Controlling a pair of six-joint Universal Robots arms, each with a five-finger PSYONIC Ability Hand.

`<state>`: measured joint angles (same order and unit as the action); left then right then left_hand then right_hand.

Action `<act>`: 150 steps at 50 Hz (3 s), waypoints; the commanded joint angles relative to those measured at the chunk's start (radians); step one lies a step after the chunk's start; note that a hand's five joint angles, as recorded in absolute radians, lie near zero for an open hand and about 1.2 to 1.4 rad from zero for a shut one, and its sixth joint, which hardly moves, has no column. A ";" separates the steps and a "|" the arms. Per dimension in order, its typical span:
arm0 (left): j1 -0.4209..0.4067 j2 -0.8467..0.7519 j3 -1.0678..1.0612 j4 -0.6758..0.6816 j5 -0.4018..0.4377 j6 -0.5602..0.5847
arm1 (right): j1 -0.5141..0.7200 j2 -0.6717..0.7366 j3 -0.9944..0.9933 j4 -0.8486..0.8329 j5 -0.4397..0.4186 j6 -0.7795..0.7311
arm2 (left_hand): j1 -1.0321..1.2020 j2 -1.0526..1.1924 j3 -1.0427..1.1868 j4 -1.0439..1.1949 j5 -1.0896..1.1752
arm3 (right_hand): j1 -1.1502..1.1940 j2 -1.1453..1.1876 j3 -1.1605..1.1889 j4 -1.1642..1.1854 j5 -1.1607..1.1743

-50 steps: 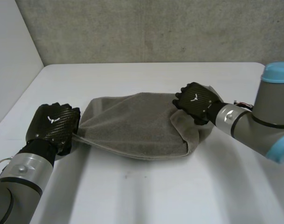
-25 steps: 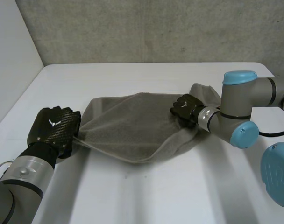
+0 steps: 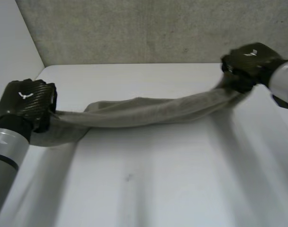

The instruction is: Fold the towel.

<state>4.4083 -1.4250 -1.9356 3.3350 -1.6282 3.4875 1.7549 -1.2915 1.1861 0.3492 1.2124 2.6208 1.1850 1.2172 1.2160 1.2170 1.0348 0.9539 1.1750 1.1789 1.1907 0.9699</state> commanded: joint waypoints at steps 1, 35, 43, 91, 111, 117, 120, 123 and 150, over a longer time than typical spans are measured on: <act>0.143 0.041 0.029 -0.273 0.221 0.093 | -0.112 -0.147 0.105 0.331 -0.013 -0.180 | 0.211 0.179 0.180 0.179 0.187 | 0.442 0.221 0.217 0.206 0.252; -0.076 -0.750 1.164 -0.255 0.080 0.317 | 0.069 0.302 -0.429 -0.256 0.277 -0.156 | 0.211 0.179 0.180 0.179 0.187 | 0.442 0.221 0.217 0.206 0.252; -0.082 -0.691 1.344 0.220 0.002 0.089 | 0.077 0.195 -0.409 -0.809 0.320 -0.025 | 0.211 0.179 0.180 0.179 0.187 | 0.442 0.221 0.217 0.206 0.252; 0.114 -0.207 0.017 -0.373 0.265 0.522 | -0.043 -0.046 0.509 0.206 0.188 -0.433 | 0.211 0.179 0.180 0.179 0.187 | 0.442 0.221 0.217 0.206 0.252; -0.021 -0.645 0.430 -0.023 0.180 0.510 | -0.023 0.217 0.213 -0.203 0.185 -0.148 | 0.211 0.179 0.180 0.179 0.187 | 0.442 0.221 0.217 0.206 0.252; -0.044 -0.839 0.642 0.033 0.113 0.478 | 0.003 0.375 0.074 -0.343 0.274 -0.122 | 0.211 0.179 0.180 0.179 0.187 | 0.442 0.221 0.217 0.206 0.252; -0.052 -0.876 0.684 0.041 0.110 0.467 | 0.006 0.402 0.052 -0.371 0.289 -0.123 | 0.211 0.179 0.180 0.179 0.187 | 0.442 0.221 0.217 0.206 0.252; -0.058 -0.936 0.759 0.047 0.110 0.459 | 0.021 0.454 0.003 -0.432 0.308 -0.125 | 0.211 0.179 0.180 0.179 0.187 | 0.442 0.221 0.217 0.206 0.252; -0.090 -0.844 0.759 0.040 0.093 0.303 | 0.031 0.293 0.097 -0.523 0.357 0.050 | -1.010 -1.043 -1.041 -1.042 -1.035 | -0.779 -1.001 -1.004 -1.016 -0.970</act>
<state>4.3158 -2.3815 -1.0703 3.3828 -1.5349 3.8827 1.7917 -0.8573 1.1572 -0.1900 1.5720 2.5799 0.1787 0.1680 0.1692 0.1716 0.0295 0.2083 0.2323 0.2132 0.2327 0.0610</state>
